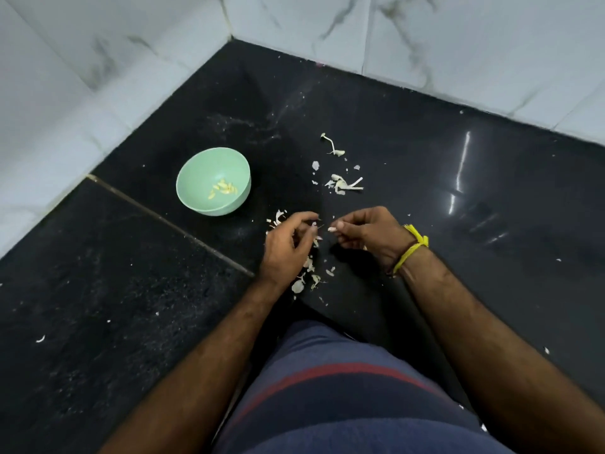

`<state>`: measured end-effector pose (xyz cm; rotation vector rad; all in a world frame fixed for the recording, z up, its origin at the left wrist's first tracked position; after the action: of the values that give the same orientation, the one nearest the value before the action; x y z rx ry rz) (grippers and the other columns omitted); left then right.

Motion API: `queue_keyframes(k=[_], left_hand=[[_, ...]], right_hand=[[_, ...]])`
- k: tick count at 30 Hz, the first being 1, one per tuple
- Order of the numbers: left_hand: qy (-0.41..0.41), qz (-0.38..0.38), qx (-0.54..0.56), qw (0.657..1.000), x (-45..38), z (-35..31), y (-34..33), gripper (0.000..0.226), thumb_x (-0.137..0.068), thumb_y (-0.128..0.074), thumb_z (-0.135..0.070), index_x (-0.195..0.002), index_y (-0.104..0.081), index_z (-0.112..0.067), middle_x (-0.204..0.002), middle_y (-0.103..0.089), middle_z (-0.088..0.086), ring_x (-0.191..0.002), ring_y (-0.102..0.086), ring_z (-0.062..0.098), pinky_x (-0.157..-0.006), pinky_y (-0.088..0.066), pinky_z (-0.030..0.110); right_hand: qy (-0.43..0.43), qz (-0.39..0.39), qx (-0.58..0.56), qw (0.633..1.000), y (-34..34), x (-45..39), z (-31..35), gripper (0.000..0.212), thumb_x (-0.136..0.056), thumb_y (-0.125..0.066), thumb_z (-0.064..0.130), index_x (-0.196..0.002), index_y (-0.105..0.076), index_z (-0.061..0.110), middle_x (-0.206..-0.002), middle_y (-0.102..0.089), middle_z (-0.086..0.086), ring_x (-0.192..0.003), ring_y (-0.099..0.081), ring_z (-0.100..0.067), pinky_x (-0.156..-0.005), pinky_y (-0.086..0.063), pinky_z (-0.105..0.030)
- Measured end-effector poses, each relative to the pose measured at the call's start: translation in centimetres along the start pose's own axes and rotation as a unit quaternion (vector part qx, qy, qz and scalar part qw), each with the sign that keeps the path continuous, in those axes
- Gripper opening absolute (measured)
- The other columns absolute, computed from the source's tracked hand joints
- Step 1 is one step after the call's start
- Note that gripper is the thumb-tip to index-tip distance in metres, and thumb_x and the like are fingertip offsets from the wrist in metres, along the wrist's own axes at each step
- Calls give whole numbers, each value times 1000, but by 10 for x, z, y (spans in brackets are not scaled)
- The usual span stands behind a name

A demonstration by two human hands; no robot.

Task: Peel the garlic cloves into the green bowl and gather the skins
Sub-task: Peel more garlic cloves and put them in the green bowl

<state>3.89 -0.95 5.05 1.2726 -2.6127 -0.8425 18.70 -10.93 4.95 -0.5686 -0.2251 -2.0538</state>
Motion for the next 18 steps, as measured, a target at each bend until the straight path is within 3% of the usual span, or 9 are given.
queue_keyframes(k=[4,10,16,18], left_hand=[[-21,34,99,994,7,-23,-5,29,-90,-75,-9,-119,-73,-9,-101,-76,-1,-91,-72,10,-85,-57,26],[47,43,188,980,8,-20,-1,14,-91,-73,-7,-104,-76,-3,-90,-78,4,-80,-73,12,-76,-56,23],[108,40,262,958,11,-12,3,13,-95,-65,-3,-103,-75,-5,-86,-77,8,-73,-69,12,-68,-56,20],[113,42,260,958,12,-7,3,13,-96,-65,-4,-104,-75,-3,-87,-77,11,-74,-67,16,-68,-56,21]], right_hand=[[13,40,-119,992,-8,10,1,5,-89,-66,0,-90,-69,-3,-69,-70,-9,-60,-66,-13,-61,-59,-24],[46,15,-121,991,-13,14,1,6,-87,-69,3,-90,-68,-1,-69,-70,-9,-57,-66,-13,-54,-55,-22],[63,47,-109,991,-16,18,4,29,-69,-78,7,-94,-68,-3,-71,-72,-9,-60,-68,-15,-59,-58,-25],[63,44,-104,992,-17,17,4,26,-70,-78,7,-93,-69,-2,-71,-72,-9,-60,-68,-16,-59,-58,-25]])
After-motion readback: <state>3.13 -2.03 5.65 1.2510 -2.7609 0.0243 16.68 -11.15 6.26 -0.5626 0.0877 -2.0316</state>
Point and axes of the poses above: each hand's wrist, its own x-axis away from the middle knuckle, its own y-axis out of the back of the hand, z = x × y, the point moved 5 cm from there along -x, towards the middle knuckle
